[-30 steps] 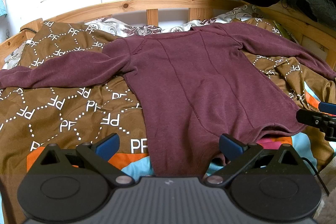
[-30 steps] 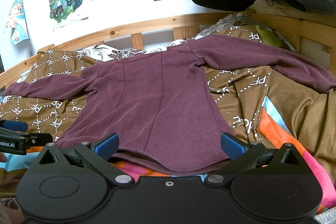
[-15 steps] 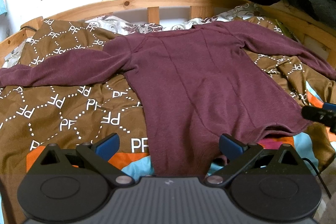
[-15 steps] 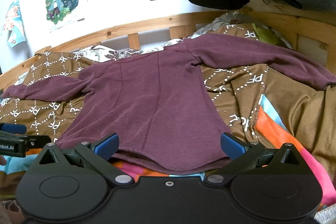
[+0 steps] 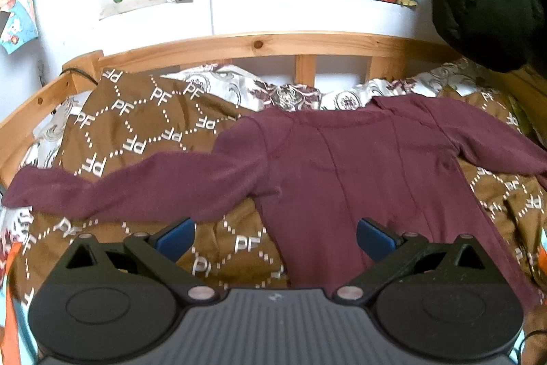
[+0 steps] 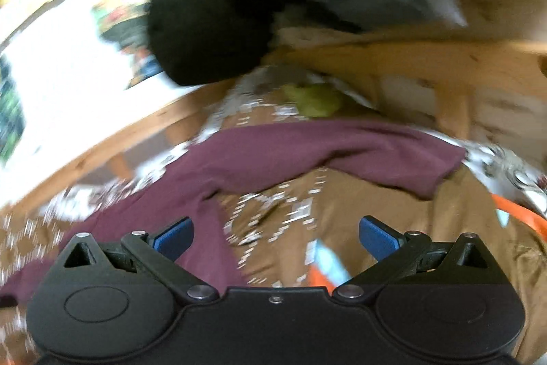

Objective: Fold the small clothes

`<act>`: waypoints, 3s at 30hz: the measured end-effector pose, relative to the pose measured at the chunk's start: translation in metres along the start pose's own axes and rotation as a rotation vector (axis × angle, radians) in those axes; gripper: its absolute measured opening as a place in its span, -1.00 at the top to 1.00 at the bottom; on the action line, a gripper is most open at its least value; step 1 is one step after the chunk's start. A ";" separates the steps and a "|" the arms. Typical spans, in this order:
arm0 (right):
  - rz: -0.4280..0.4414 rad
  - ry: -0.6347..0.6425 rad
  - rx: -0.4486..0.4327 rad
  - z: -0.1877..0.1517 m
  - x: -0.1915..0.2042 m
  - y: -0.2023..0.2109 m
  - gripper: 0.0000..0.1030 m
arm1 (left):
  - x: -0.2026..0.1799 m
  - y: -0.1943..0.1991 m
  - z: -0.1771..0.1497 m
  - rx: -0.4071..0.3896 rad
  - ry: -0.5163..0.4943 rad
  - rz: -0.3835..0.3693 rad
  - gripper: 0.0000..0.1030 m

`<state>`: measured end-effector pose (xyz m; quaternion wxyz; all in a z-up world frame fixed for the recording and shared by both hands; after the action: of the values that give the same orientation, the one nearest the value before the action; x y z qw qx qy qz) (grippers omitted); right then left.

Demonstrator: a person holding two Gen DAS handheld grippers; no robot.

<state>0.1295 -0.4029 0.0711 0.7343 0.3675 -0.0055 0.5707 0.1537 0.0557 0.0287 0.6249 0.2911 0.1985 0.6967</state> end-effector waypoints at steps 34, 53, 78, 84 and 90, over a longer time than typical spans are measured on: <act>0.115 0.577 -0.312 0.054 0.153 -0.030 0.91 | -0.012 -0.092 -0.016 0.091 0.053 -0.123 -0.99; 0.606 0.907 0.264 -0.191 0.260 -0.071 0.29 | 0.057 -0.109 -0.051 0.151 0.167 -0.005 -0.99; 0.206 0.656 0.202 -0.047 0.164 -0.244 0.62 | -0.027 -0.159 -0.055 0.165 -0.035 -0.030 -0.99; 0.166 0.528 0.147 -0.026 0.156 -0.242 0.78 | -0.025 -0.165 -0.058 0.202 -0.015 -0.033 -0.99; 0.145 0.437 0.159 -0.026 0.145 -0.250 0.80 | -0.013 -0.149 -0.058 0.164 0.026 -0.032 -0.99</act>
<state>0.3798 -0.2876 -0.0188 0.6441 0.2904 0.1721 0.6864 0.2291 0.0689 -0.1121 0.6073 0.3290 0.2676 0.6719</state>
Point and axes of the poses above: each gripper's, at about its wrist camera, not at the fingertips, and y roughly against the way its jaws point, x to its left, z to its top, the point moved 7 cm from there along -y, roughly the way its jaws point, and after that the axes turned 10 degrees about -y, right-handed, at the moved point
